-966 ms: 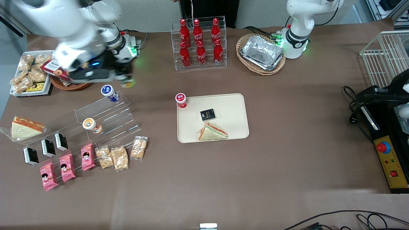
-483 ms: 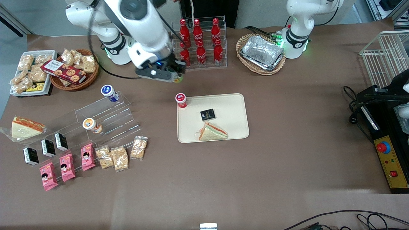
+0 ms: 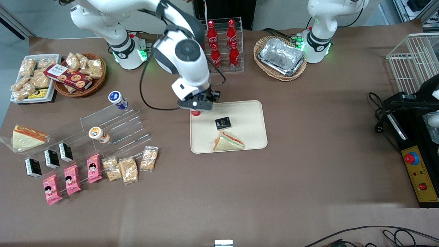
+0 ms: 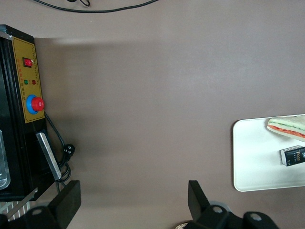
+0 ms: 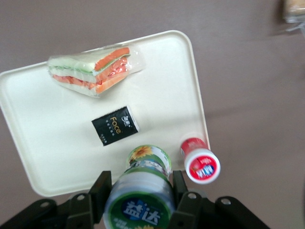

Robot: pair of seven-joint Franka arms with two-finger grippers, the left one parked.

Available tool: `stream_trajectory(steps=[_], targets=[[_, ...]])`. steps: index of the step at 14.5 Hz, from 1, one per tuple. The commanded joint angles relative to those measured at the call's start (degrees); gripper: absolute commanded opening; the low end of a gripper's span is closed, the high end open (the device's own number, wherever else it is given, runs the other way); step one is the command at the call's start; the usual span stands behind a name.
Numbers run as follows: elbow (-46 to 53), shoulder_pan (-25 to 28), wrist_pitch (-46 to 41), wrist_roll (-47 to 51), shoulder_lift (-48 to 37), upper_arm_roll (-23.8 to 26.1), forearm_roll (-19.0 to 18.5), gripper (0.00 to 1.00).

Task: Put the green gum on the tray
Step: 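Lower the gum bottle onto the tray beside the red-capped bottle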

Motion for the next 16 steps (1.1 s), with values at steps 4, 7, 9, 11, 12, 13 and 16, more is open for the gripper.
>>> stream_trajectory(steps=[4,7,9,11,12,13,16], targets=[[-6.1,0.8,13.3,5.0,7.1,0.2,-10.6,0.0],[-6.1,0.6,16.1,5.1,11.3,0.1,-12.0,0.0],[-6.1,0.5,16.3,5.2,12.4,0.1,-12.1,0.0],[-6.1,0.4,16.6,5.2,14.4,0.0,-12.1,0.0],[-6.1,0.4,16.9,5.2,14.8,0.0,-12.0,0.0],[-6.1,0.4,16.9,5.2,15.0,0.0,-12.0,0.0],[-6.1,0.2,16.9,5.2,15.1,-0.1,-12.0,0.47]])
